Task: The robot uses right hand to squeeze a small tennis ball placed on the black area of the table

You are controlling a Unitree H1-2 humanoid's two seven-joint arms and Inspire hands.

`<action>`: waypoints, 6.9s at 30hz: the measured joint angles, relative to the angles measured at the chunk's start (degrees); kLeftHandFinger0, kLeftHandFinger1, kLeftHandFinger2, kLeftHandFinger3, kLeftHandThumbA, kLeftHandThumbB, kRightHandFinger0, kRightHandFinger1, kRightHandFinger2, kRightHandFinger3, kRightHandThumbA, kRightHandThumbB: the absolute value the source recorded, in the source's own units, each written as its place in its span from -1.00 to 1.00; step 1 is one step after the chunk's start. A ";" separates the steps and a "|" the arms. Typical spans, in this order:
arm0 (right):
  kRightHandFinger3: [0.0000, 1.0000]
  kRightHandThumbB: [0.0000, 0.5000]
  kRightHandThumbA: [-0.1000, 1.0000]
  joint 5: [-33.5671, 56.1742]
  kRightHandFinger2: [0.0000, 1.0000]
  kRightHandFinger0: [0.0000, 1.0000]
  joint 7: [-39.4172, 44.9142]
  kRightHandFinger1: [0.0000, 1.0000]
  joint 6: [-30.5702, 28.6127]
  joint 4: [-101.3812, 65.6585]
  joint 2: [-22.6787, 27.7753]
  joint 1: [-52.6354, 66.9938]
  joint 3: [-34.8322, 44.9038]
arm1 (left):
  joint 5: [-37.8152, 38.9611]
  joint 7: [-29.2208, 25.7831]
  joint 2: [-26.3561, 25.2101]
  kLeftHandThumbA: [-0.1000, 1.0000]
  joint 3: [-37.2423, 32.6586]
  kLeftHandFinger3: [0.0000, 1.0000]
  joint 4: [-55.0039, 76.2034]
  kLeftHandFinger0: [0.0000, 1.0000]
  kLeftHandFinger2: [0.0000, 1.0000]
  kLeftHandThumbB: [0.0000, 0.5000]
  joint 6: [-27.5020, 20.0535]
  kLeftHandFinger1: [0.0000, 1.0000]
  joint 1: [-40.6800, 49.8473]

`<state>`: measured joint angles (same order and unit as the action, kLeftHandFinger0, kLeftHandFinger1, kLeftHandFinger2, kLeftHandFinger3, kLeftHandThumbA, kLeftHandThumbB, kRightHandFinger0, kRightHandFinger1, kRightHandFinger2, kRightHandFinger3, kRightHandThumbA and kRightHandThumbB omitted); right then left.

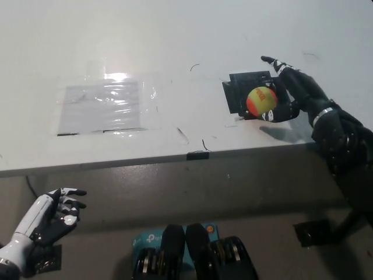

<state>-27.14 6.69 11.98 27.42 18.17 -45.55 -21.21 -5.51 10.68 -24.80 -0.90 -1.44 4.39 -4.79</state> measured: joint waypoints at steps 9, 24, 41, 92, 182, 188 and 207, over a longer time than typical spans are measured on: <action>1.00 1.00 1.00 -1.65 1.00 1.00 -3.57 1.00 -0.59 7.81 -5.16 -1.16 0.47 | -0.17 0.53 0.00 -0.12 0.02 0.40 0.09 -0.25 0.20 -0.58 0.42 -0.04 -0.47; 1.00 -0.83 -0.84 -1.59 1.00 0.96 -6.30 1.00 -4.46 17.88 -6.21 -3.15 0.66 | -0.85 1.47 0.00 -0.28 -0.16 0.45 0.16 -0.17 0.24 -0.79 0.97 0.00 -3.09; -0.11 -1.00 -1.00 -7.01 -0.56 -1.00 1.19 -0.89 -5.79 21.03 0.24 -7.57 -13.45 | -0.92 1.53 0.01 -0.14 -0.17 0.44 -0.09 -0.16 0.24 -0.79 0.69 0.00 -4.93; -0.65 -0.52 -1.00 32.12 -0.71 -1.00 -21.79 -1.00 -14.29 -13.09 -22.82 9.79 34.70 | -1.01 1.50 0.19 0.05 0.01 0.37 -2.50 -0.17 0.21 -0.72 -1.20 0.01 -4.02; 1.00 1.00 0.73 -10.27 1.00 1.00 -6.97 1.00 2.25 11.66 -2.03 -4.19 -16.07 | -1.36 1.58 0.57 -0.16 -0.20 0.41 -0.27 -0.15 0.23 -0.74 -0.70 0.00 -2.36; 1.00 1.00 1.00 -10.22 1.00 1.00 -3.54 1.00 3.68 4.78 -1.97 -2.77 -13.16 | -1.43 1.58 0.57 -0.12 -0.19 0.44 -0.27 -0.12 0.23 -0.82 -0.70 0.03 -2.17; 1.00 -0.04 -0.22 -10.38 1.00 0.34 1.27 1.00 6.86 -14.55 0.69 2.88 -4.76 | -1.39 1.57 0.58 -0.13 0.05 0.42 -0.17 -0.17 0.22 -0.81 -0.71 0.01 -0.88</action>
<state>-37.52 7.96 18.84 12.87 18.86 -42.67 -25.96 -6.90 12.26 -24.22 -0.85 -1.61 3.69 -5.67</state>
